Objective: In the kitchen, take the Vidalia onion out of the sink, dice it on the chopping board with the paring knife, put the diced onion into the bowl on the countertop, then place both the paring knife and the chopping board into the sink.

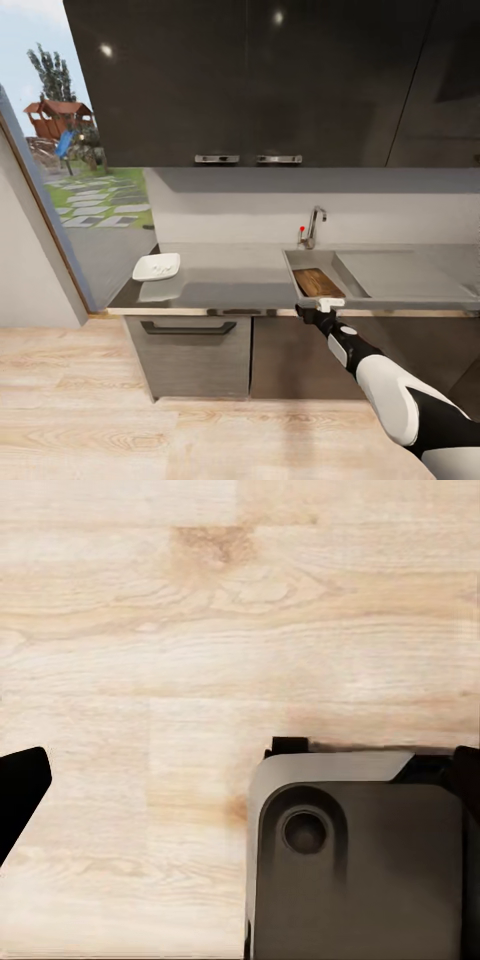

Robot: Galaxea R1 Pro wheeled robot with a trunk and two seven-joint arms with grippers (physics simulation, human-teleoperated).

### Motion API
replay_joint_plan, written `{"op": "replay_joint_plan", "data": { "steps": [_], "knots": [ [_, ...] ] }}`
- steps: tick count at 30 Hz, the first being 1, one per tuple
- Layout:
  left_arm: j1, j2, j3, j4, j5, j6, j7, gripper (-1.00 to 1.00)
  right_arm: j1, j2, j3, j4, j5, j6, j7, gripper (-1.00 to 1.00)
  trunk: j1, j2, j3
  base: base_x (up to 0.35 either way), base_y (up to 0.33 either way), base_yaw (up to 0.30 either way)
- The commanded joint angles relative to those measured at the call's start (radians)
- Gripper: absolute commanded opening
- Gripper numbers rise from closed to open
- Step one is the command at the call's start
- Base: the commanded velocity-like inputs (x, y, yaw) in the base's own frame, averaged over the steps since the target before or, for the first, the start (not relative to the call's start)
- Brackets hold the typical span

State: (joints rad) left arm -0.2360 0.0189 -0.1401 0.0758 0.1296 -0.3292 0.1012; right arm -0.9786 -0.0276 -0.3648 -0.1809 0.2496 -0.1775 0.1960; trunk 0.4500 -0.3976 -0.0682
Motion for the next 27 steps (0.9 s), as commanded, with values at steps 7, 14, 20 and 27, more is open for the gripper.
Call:
{"op": "replay_joint_plan", "data": {
  "steps": [7, 14, 20, 27],
  "knots": [
    [-0.002, -0.004, -0.009, 0.003, 0.01, -0.008, 0.0, 1.0, 0.125, -0.01, -0.009, 0.121, 0.008, -0.3, -0.007, 1.0, 0.0, -0.002, -0.002, -0.203, 0.042, 0.0],
    [-0.002, -0.009, -0.007, 0.001, 0.007, -0.01, 0.005, 1.0, 0.42, -0.012, -0.008, 0.15, 0.007, -0.527, -0.013, 1.0, 0.0, -0.002, -0.002, -0.009, 0.001, 0.0],
    [-0.002, 0.014, -0.001, -0.005, 0.01, -0.014, 0.01, 1.0, 0.681, -0.011, -0.008, 0.158, 0.007, -0.604, -0.036, 1.0, 0.0, -0.002, -0.002, 0.0, 0.0, 0.0],
    [-0.002, 0.051, -0.002, -0.003, 0.02, -0.088, 0.011, 1.0, 0.876, -0.002, -0.007, 0.162, 0.005, -0.605, -0.129, 1.0, 0.0, -0.002, -0.002, 0.0, 0.0, 0.0]
  ]
}}
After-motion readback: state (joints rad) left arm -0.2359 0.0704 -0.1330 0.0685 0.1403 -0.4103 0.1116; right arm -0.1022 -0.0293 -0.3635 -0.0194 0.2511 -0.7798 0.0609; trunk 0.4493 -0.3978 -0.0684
